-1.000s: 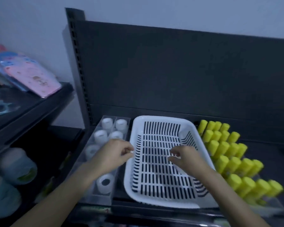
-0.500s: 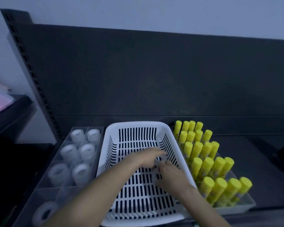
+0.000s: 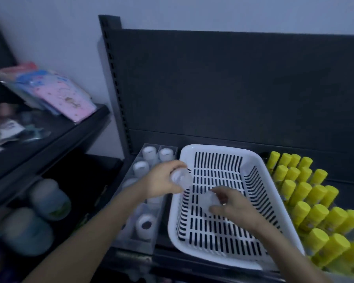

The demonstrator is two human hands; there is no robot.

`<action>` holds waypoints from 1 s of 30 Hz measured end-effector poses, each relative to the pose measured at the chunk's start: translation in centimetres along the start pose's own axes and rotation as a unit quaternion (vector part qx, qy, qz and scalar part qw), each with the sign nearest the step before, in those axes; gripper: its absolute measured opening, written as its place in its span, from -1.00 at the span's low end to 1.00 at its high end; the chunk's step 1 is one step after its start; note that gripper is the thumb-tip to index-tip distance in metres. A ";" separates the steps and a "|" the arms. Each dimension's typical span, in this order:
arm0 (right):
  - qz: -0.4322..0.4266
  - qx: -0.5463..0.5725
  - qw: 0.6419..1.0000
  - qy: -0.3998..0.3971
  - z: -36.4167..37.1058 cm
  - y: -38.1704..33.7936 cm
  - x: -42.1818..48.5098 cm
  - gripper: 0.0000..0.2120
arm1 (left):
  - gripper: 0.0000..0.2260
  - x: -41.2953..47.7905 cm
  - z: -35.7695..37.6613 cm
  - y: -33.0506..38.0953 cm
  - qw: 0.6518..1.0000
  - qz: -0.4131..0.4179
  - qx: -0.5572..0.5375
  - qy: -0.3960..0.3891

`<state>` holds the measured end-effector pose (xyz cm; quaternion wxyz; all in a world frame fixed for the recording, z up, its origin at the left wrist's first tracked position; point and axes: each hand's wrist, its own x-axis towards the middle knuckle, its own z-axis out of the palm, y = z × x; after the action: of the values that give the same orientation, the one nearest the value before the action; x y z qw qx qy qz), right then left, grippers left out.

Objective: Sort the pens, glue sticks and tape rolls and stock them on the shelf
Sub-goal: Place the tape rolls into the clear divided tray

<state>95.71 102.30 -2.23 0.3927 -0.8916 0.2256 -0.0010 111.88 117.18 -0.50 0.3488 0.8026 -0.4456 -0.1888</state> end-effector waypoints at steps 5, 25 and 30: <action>-0.133 0.054 0.989 -0.019 2.9 -7.2 0.7 -0.78 | -0.39 -7.5 -5.0 -4.0 0.992 -0.077 -0.020 0.100; -0.252 -0.175 0.948 -0.089 10.8 -11.9 3.4 -0.51 | -0.48 -14.8 -6.2 -7.6 0.975 -0.143 -0.024 0.167; -0.201 -0.091 0.975 0.010 6.3 -7.3 2.1 -0.74 | -0.66 -12.1 -4.5 -5.3 0.989 -0.095 -0.002 0.112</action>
<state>101.67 110.16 -1.80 0.2992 -0.9507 0.0444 -0.0683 111.33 131.06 -1.38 0.3785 0.8567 -0.3254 -0.1301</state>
